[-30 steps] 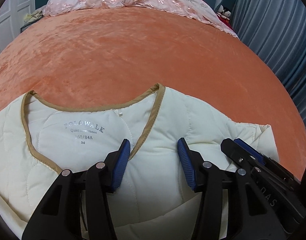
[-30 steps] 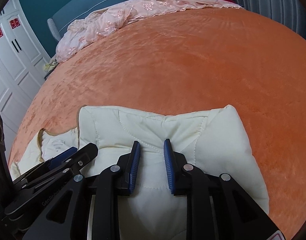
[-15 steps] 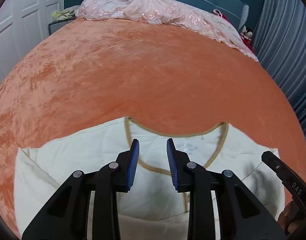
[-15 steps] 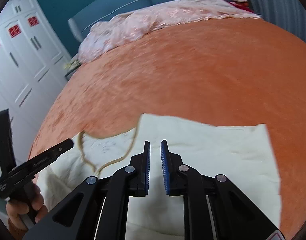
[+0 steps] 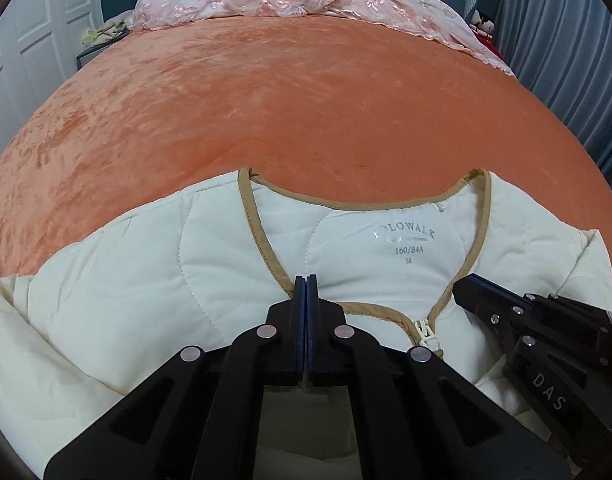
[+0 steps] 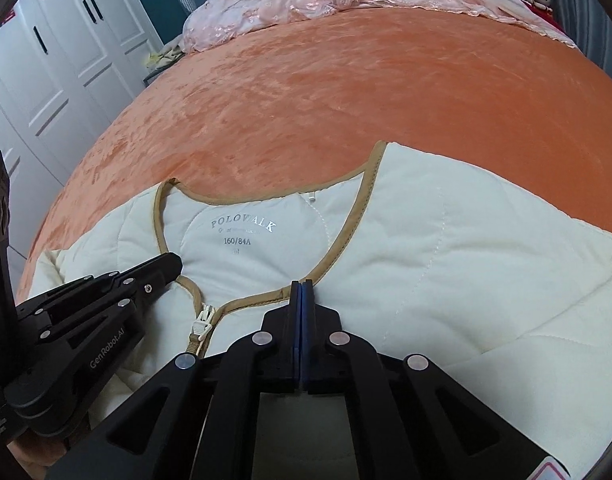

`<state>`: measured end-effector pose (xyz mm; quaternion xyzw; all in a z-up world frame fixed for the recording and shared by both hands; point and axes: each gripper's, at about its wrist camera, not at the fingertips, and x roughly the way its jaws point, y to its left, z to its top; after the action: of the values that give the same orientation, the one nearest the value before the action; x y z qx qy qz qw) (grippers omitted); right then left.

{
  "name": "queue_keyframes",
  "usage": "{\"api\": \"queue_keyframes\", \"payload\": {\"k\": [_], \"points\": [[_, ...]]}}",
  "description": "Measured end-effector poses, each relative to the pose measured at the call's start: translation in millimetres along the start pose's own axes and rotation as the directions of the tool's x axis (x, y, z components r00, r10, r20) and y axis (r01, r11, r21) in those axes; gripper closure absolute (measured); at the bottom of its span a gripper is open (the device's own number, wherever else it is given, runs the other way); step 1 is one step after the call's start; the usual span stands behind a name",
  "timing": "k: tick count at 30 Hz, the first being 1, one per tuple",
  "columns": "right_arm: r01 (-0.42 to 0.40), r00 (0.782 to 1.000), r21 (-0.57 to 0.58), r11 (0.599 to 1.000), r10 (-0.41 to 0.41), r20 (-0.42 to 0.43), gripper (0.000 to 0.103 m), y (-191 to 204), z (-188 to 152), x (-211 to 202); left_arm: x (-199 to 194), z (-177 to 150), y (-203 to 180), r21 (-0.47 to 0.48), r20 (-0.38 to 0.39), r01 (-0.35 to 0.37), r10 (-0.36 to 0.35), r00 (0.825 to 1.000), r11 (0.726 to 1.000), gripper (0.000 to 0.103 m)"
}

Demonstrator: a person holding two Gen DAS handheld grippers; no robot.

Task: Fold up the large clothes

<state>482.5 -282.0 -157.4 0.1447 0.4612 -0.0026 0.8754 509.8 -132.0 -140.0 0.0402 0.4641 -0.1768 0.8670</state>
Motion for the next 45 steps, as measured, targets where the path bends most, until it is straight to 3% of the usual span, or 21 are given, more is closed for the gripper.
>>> {"api": "queue_keyframes", "payload": {"k": [8, 19, 23, 25, 28, 30, 32, 36, 40, 45], "points": [[0.044, 0.997, -0.014, 0.999, -0.044, 0.059, 0.103, 3, -1, 7, 7, -4, 6, -0.045, 0.06, 0.001, 0.002, 0.998, 0.999, 0.103], [0.043, 0.995, -0.001, 0.999, -0.043, 0.089, 0.103, 0, 0, 10, 10, -1, 12, -0.073, 0.095, -0.013, 0.02, 0.995, 0.997, 0.103], [0.005, 0.994, 0.04, 0.999, -0.009, 0.106, 0.103, -8, 2, 5, 4, 5, 23, -0.139, 0.102, -0.042, 0.057, 0.993, 0.989, 0.103], [0.028, 0.988, 0.105, 0.994, -0.043, 0.148, 0.103, -19, 7, -9, -7, 15, 39, -0.201, 0.114, -0.065, 0.089, 0.989, 0.977, 0.103], [0.09, 0.943, 0.235, 0.968, -0.158, 0.293, 0.103, -46, 18, -62, -34, 34, 72, -0.254, 0.12, -0.225, 0.261, 0.958, 0.941, 0.103], [0.084, 0.926, 0.23, 0.97, -0.162, 0.342, 0.103, -54, 23, -100, -62, 43, 94, -0.274, 0.141, -0.213, 0.259, 0.956, 0.938, 0.103], [0.077, 0.925, 0.17, 0.982, -0.134, 0.354, 0.103, -54, 17, -136, -96, 39, 106, -0.256, 0.173, -0.194, 0.242, 0.955, 0.947, 0.103], [0.058, 0.954, 0.061, 0.996, -0.074, 0.291, 0.103, -47, -38, -196, -154, -15, 108, -0.171, 0.155, -0.11, 0.137, 0.978, 0.979, 0.103], [0.099, 0.977, 0.033, 0.995, -0.104, 0.188, 0.103, -51, -119, -247, -199, -99, 93, -0.103, 0.065, -0.074, 0.081, 0.995, 0.992, 0.103], [0.159, 0.982, 0.1, 0.982, -0.168, 0.088, 0.101, -69, -225, -302, -243, -209, 95, -0.158, -0.073, -0.069, 0.058, 0.996, 0.985, 0.103]]}}
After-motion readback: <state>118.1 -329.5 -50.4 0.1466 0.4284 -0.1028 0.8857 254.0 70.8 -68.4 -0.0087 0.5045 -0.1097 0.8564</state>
